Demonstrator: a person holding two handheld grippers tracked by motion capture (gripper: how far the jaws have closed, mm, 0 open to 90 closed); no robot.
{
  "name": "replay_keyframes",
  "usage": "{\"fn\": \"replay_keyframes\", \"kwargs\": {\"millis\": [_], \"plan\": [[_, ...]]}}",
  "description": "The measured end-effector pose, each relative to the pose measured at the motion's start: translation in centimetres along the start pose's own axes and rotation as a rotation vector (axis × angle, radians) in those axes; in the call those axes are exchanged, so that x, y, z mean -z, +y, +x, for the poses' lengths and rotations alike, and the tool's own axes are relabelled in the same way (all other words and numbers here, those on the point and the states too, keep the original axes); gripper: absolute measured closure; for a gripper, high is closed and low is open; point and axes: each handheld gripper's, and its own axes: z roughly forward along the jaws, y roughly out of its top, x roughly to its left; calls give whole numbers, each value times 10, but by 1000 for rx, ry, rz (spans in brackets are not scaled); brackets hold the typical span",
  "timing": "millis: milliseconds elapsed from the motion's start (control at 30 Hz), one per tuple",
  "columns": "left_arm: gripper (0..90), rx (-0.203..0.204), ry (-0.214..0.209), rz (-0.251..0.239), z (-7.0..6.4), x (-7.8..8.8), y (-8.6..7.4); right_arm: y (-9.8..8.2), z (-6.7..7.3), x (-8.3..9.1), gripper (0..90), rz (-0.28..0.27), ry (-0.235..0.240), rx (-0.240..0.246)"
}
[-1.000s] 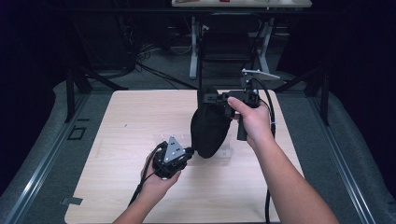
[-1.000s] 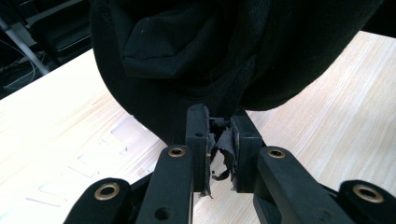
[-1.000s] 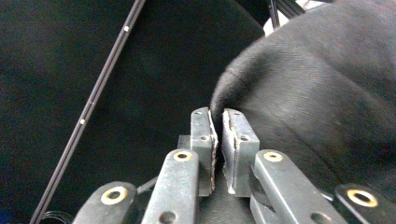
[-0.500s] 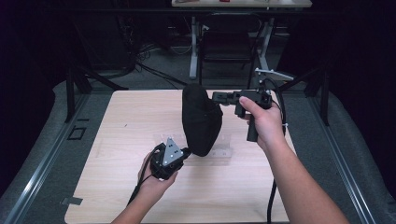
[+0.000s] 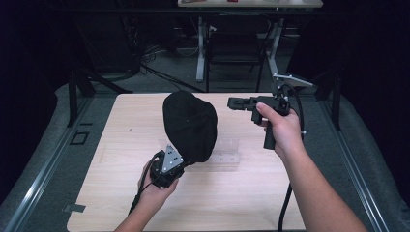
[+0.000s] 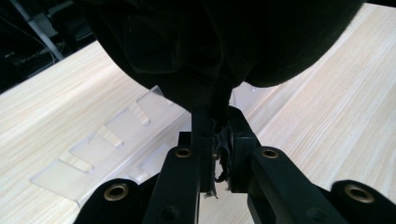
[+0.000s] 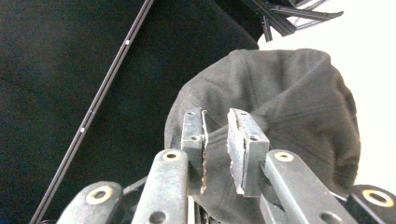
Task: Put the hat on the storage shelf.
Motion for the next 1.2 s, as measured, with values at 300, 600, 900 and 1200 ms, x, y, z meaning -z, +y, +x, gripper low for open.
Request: {"fn": "replay_keyframes", "kwargs": {"millis": [300, 600, 900, 1200], "plan": [[845, 90, -19, 7, 8, -6, -20, -1, 0, 5, 758, -2, -9, 6], [821, 142, -29, 1, 13, -3, -27, -2, -1, 8, 748, -3, -23, 15], [699, 148, -16, -4, 21, 6, -33, -4, -6, 13, 741, -4, -62, 28], [589, 191, -4, -52, 27, 22, -35, -9, -5, 20, 727, 6, -122, 80]]}}
